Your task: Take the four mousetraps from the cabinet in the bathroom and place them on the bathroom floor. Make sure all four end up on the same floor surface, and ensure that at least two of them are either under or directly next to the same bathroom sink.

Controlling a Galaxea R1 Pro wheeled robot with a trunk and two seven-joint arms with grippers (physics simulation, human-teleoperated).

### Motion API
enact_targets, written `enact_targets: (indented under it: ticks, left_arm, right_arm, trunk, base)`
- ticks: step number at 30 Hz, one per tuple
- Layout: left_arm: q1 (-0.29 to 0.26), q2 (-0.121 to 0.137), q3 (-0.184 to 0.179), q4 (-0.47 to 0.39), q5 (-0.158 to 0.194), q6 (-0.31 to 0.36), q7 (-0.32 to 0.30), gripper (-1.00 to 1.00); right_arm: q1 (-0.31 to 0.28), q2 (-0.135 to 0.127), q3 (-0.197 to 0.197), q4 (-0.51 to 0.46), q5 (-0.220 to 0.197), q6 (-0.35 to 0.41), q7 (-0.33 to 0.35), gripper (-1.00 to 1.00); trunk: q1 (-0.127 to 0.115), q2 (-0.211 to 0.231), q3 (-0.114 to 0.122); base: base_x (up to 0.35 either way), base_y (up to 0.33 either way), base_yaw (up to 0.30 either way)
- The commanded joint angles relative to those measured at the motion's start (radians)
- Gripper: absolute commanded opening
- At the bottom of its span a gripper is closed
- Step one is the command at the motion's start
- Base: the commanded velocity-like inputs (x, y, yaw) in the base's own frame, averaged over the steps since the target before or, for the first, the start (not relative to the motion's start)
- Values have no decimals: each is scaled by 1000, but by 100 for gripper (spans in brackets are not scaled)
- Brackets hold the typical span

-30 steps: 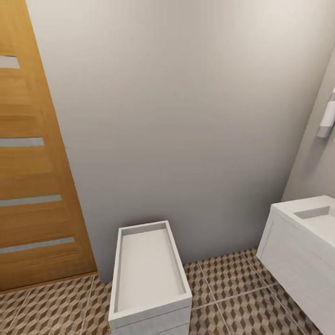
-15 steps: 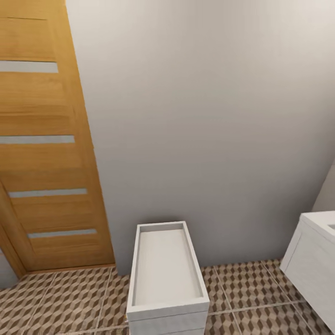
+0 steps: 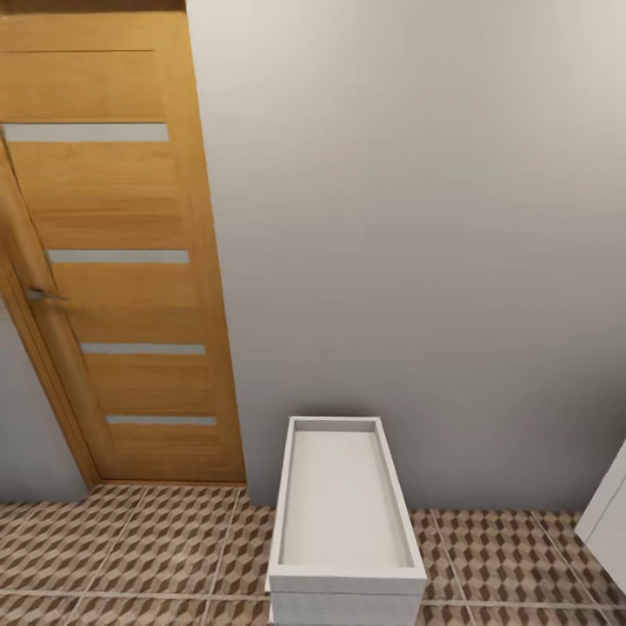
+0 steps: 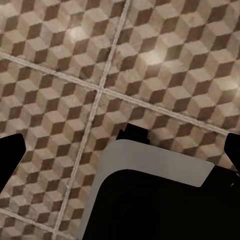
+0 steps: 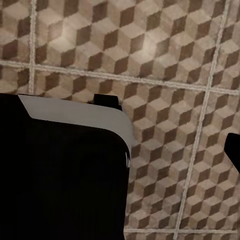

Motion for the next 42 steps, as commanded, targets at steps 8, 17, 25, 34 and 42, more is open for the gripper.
enact_targets:
  ticks: [8, 17, 25, 34, 42]
  left_arm:
    - [-1, 0, -4, 1, 6, -3, 2, 100]
    - [-1, 0, -5, 1, 6, -3, 2, 100]
    - [-1, 0, -4, 1, 6, -3, 2, 100]
    - [-1, 0, -5, 0, 6, -3, 2, 100]
    - [-1, 0, -5, 1, 6, -3, 2, 100]
  right_arm:
    - [-1, 1, 8, 3, -6, -5, -3, 100]
    - [-1, -1, 0, 3, -7, -6, -3, 100]
    - [-1, -12, -94, 3, -6, -5, -1, 100]
    - [-1, -14, -110, 3, -5, -5, 19, 100]
    - [-1, -14, -112, 3, -5, -5, 25, 100]
  trunk:
    - [0, -1, -1]
    - [0, -1, -1]
    - [0, -1, -1]
    - [0, -1, -1]
    - [0, -1, 0]
  base:
    - [0, 0, 271]
    - [0, 0, 270]
    - [0, 0, 271]
    - [0, 0, 270]
    - [0, 0, 270]
